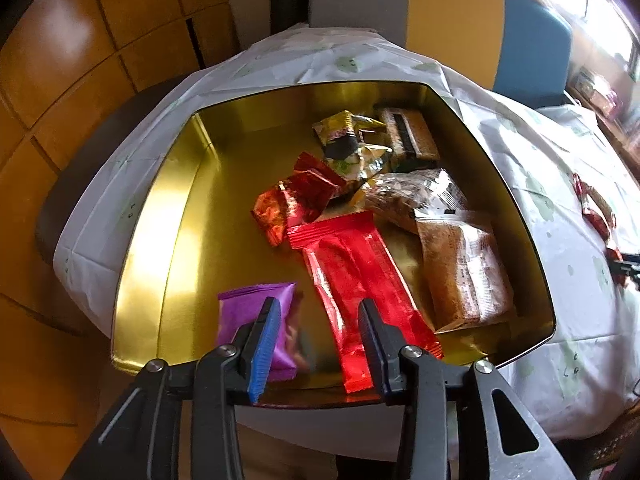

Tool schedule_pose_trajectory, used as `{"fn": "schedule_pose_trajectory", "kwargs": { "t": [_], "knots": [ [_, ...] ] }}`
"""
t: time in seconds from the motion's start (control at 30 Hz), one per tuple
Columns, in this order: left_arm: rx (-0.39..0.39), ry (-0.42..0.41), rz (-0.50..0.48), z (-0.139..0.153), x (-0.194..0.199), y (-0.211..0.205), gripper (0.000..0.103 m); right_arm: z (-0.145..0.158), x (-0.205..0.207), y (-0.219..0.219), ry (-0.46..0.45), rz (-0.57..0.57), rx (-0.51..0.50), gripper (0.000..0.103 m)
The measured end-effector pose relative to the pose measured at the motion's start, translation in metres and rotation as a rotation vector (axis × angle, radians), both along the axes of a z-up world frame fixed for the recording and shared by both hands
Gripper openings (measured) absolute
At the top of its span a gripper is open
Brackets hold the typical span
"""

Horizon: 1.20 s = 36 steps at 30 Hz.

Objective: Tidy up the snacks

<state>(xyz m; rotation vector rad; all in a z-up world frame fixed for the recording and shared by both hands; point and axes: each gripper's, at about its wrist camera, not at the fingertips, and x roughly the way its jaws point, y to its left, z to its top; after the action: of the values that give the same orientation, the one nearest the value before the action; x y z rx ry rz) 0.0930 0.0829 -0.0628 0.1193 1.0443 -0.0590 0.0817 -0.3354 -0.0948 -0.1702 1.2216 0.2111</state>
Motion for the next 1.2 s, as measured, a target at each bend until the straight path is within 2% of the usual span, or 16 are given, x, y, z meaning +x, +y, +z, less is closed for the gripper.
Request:
{"fn": "schedule_pose_trajectory", "kwargs": {
  "t": [0.13, 0.23, 0.43, 0.6, 0.77, 1.0, 1.2],
  "knots": [
    [0.034, -0.003, -0.007, -0.006, 0.006, -0.007, 0.041, 0.0, -0.007, 0.009, -0.009, 0.004, -0.014, 0.025],
    [0.046, -0.012, 0.031, -0.005, 0.011, -0.002, 0.041, 0.0, -0.01, 0.013, -0.014, 0.007, -0.024, 0.025],
    [-0.004, -0.056, 0.07, 0.009, 0.002, 0.011, 0.042, 0.003, -0.012, 0.019, -0.022, 0.002, -0.04, 0.025],
    [-0.035, -0.117, 0.099, 0.022, -0.011, 0.015, 0.049, 0.003, -0.013, 0.021, -0.017, -0.025, -0.04, 0.025],
    [-0.06, -0.17, 0.104, 0.033, -0.024, 0.017, 0.05, 0.004, -0.012, 0.024, -0.006, -0.049, -0.045, 0.025],
    [-0.095, -0.193, 0.096, 0.038, -0.037, 0.018, 0.051, 0.005, -0.008, 0.023, 0.025, -0.111, -0.041, 0.025],
    [-0.11, -0.2, 0.096, 0.039, -0.043, 0.019, 0.051, 0.006, 0.002, 0.032, 0.071, -0.157, -0.098, 0.025]
  ]
}}
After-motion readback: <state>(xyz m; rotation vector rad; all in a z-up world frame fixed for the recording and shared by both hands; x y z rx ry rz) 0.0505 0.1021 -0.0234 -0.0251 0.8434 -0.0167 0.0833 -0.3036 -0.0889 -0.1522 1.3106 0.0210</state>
